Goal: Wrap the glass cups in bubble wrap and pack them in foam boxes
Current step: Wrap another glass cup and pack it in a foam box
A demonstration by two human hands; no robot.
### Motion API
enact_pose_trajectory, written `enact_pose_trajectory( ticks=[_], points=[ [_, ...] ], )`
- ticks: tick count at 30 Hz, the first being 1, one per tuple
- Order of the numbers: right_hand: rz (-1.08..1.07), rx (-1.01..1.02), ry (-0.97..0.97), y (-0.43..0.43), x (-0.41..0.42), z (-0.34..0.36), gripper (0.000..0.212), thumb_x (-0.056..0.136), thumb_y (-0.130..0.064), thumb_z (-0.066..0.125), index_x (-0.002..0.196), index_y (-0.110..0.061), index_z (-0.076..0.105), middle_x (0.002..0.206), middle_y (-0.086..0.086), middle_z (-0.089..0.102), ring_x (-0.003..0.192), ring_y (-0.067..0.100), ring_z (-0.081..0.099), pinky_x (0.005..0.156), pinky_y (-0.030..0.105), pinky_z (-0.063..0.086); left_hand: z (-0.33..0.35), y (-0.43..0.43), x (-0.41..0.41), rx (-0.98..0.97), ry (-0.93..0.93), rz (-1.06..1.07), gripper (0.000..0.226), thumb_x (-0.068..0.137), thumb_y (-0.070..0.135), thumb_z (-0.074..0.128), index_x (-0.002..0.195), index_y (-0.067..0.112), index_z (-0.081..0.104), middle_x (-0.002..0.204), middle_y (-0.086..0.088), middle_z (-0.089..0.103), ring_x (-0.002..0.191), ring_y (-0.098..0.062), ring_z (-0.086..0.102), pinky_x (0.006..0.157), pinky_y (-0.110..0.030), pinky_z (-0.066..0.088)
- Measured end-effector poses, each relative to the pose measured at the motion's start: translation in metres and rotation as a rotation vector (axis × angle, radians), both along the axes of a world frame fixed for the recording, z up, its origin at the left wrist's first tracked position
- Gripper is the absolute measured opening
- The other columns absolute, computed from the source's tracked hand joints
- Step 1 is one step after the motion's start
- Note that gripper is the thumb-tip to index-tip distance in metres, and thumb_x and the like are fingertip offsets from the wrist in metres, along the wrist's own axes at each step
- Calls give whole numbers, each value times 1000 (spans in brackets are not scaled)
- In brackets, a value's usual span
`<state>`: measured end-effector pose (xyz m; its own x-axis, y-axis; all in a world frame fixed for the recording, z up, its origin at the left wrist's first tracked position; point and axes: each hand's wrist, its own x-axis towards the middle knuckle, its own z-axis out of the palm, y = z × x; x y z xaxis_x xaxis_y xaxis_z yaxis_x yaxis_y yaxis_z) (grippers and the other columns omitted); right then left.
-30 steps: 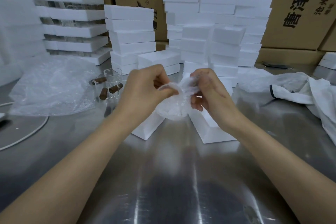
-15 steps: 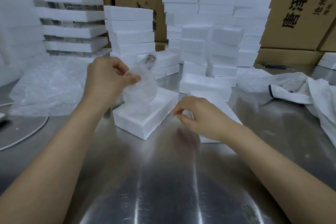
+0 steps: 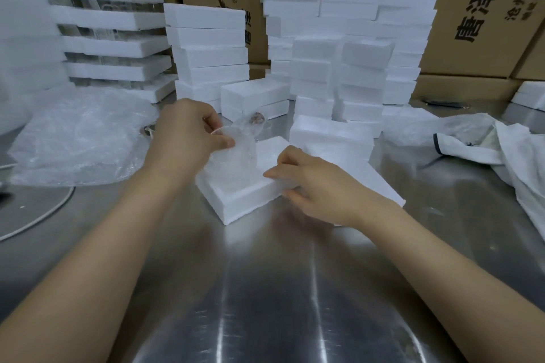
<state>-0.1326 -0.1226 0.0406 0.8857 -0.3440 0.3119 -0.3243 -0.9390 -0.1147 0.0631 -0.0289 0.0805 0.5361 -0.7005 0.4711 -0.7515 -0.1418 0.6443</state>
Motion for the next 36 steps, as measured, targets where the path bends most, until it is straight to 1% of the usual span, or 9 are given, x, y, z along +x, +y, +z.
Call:
enact_pose_trajectory(
  ticks=[5,10,16,19,22,26,29,32,36],
  points=[
    [12,1,36,10,5,0,40,97,-7,44,131,-24,57,117,-3,46,91,25,54,79,42,47,-13,-8,-7,119,-101,-35,16,70,18,84,82,15,75,74,-1,64,76,-21,61,67,-31,48],
    [16,37,22,12,5,1,39,97,-6,44,129,-23,58,115,-3,47,95,23,53,81,43,46,-11,-12,-3,278,-140,-51,13,71,16,83,79,9,76,64,1,57,57,-12,47,51,-24,33],
    [8,32,20,14,6,1,39,96,-4,45,127,-21,59,117,-1,47,97,25,53,82,43,47,-8,-15,-3,391,-247,-53,22,74,24,80,87,7,75,88,-12,67,75,-24,56,57,-27,33],
    [5,46,1,14,6,0,38,95,-3,46,125,-20,60,115,-2,48,97,24,53,82,44,47,-8,-14,-3,364,-175,-108,16,76,20,79,91,13,77,77,-1,58,63,-17,50,43,-20,35],
    [-8,79,-35,11,6,-1,34,94,-5,48,123,-16,62,113,0,51,102,24,54,86,43,46,-8,-8,-1,261,-84,-170,29,80,13,75,108,20,72,77,18,48,59,-2,46,29,-6,27],
    [-78,93,-100,5,6,-2,22,94,-15,54,112,-10,65,108,6,57,101,25,55,89,39,44,-7,-8,-9,191,-71,-256,35,88,38,62,120,25,60,104,16,58,80,8,53,51,0,34],
    [-114,89,-112,2,6,-2,20,93,-17,57,109,-9,67,107,7,58,102,25,55,89,38,43,-17,-13,-14,314,-201,-260,59,80,58,64,127,23,57,123,9,54,111,-8,50,82,-19,33],
    [-134,94,-119,1,7,-3,19,93,-17,57,108,-8,66,107,7,58,102,25,54,89,38,44,-25,-17,-13,310,-257,-292,46,89,41,61,129,18,55,126,3,55,116,-14,49,82,-18,30],
    [-131,76,-101,-1,6,-1,17,93,-15,57,105,-5,65,103,9,57,98,28,54,86,39,42,-26,-16,-5,285,-218,-453,33,91,26,62,123,19,58,103,18,50,108,-5,49,76,-2,29]
  ],
)
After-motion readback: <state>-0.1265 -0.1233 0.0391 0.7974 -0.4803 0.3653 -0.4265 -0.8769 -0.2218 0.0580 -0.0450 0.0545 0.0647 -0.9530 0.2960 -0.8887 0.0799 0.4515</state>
